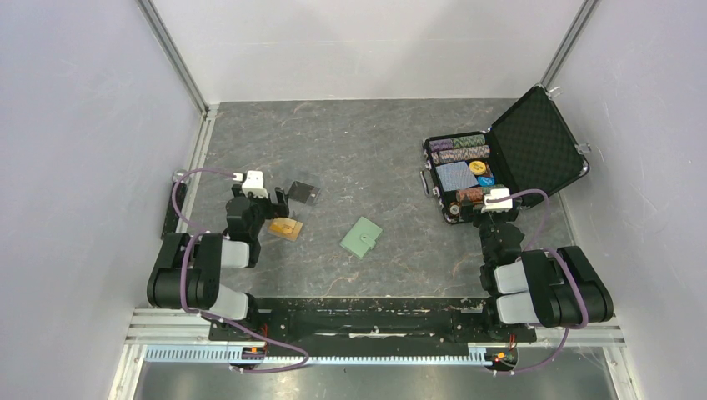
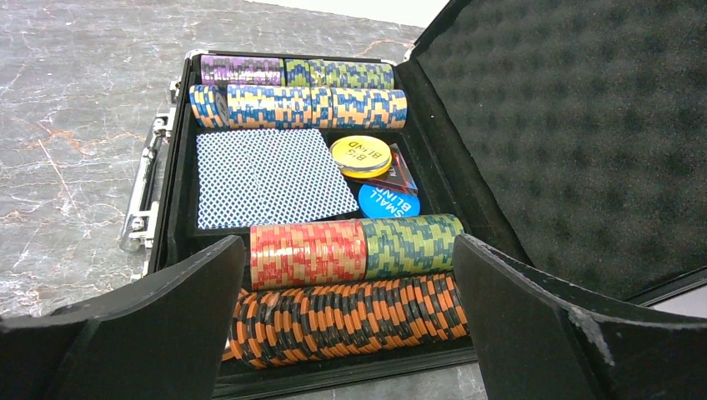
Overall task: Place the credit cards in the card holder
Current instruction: Reset both arms
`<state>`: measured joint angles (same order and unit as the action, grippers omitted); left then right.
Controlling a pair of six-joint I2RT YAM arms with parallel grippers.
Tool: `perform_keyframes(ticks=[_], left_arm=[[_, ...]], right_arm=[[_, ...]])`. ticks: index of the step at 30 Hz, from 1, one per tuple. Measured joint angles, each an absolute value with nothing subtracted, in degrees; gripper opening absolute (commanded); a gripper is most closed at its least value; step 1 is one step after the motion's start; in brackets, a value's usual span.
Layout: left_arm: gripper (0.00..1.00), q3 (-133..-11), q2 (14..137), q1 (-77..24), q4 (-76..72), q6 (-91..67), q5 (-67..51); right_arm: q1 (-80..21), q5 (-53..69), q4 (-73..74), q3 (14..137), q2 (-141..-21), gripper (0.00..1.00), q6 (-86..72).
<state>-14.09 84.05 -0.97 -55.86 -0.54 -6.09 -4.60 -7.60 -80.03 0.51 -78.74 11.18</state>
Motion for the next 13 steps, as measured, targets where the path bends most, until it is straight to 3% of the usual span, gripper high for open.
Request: perform_keyframes(ticks=[13], left_arm=[[1.0,-14.33,84.07,-1.1,-56.34,-0.54,-5.41]], right_arm=[[-4.6,-7.86,-79.59,0.51,-78.74,0.98,11.18]])
